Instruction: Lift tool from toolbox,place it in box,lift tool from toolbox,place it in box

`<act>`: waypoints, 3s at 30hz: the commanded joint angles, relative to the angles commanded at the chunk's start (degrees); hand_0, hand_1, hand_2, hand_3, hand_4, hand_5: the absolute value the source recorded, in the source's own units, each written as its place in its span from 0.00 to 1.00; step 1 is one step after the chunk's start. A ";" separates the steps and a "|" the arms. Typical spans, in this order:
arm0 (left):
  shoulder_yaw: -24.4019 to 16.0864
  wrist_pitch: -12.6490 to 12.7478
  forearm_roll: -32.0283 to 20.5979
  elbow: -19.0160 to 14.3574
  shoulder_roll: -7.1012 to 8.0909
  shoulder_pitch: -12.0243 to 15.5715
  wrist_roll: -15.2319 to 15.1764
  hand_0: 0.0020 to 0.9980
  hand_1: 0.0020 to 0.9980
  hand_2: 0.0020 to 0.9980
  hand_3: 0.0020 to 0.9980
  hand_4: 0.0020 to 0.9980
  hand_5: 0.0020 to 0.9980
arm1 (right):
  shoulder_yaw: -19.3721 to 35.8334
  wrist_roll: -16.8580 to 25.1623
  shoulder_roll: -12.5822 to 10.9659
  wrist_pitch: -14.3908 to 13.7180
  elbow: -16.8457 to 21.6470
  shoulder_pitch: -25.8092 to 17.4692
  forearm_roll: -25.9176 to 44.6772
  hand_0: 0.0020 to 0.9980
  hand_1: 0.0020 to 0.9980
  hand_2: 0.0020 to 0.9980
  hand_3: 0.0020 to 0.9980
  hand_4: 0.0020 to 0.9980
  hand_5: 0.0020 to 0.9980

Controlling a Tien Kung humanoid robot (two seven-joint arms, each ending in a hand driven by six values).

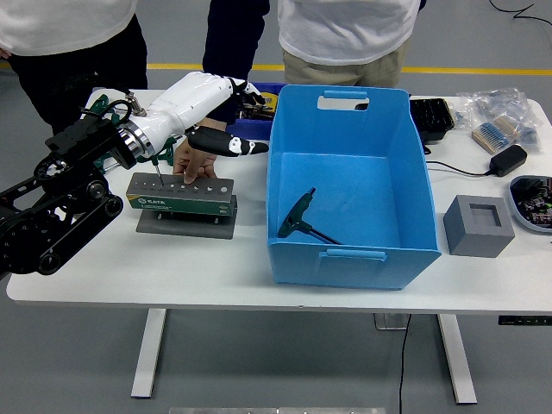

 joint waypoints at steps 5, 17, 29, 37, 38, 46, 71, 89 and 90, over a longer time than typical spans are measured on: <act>-0.02 -0.16 0.29 0.29 0.26 0.07 0.08 0.53 0.62 0.69 0.71 0.96 0.71 | -0.01 -0.02 0.03 0.00 0.01 0.01 -0.04 0.70 0.69 0.73 0.60 0.83 0.72; -0.11 -0.53 1.12 0.83 0.92 -0.10 0.25 0.53 0.61 0.69 0.71 0.96 0.71 | 0.15 -0.15 0.10 0.00 0.05 0.27 -0.48 0.70 0.69 0.73 0.60 0.83 0.72; -0.82 -1.02 2.67 1.20 1.20 0.04 0.78 0.53 0.59 0.65 0.70 0.96 0.71 | -0.23 0.04 -0.04 0.04 0.10 0.44 0.18 0.70 0.69 0.73 0.60 0.83 0.72; -1.08 -1.24 3.06 1.51 1.37 0.20 0.90 0.53 0.59 0.65 0.70 0.96 0.71 | -0.14 0.00 -0.07 0.03 0.08 0.52 0.11 0.70 0.69 0.73 0.60 0.83 0.72; -1.10 -1.25 3.07 1.49 1.39 0.20 0.89 0.53 0.59 0.65 0.70 0.96 0.71 | -0.11 -0.03 -0.07 0.04 0.08 0.51 0.04 0.70 0.69 0.73 0.60 0.83 0.72; -0.95 -1.36 3.44 1.81 1.64 0.06 0.86 0.53 0.58 0.63 0.70 0.96 0.71 | -0.07 -0.05 -0.09 0.03 0.07 0.51 -0.07 0.70 0.69 0.73 0.60 0.83 0.72; -7.39 -1.12 5.73 3.79 5.88 6.51 0.27 0.53 0.57 0.63 0.68 0.96 0.72 | -0.64 0.36 -0.09 0.05 0.08 0.26 1.07 0.70 0.69 0.73 0.60 0.83 0.72; -9.12 -1.23 5.82 3.76 6.01 7.66 0.19 0.53 0.57 0.63 0.68 0.96 0.72 | -0.41 0.22 0.08 0.04 0.06 0.15 0.80 0.70 0.69 0.73 0.60 0.83 0.73; -9.12 -1.25 5.82 3.77 6.01 7.67 0.20 0.53 0.57 0.63 0.68 0.96 0.72 | -0.41 0.21 0.07 0.04 0.07 0.15 0.81 0.70 0.69 0.73 0.60 0.83 0.73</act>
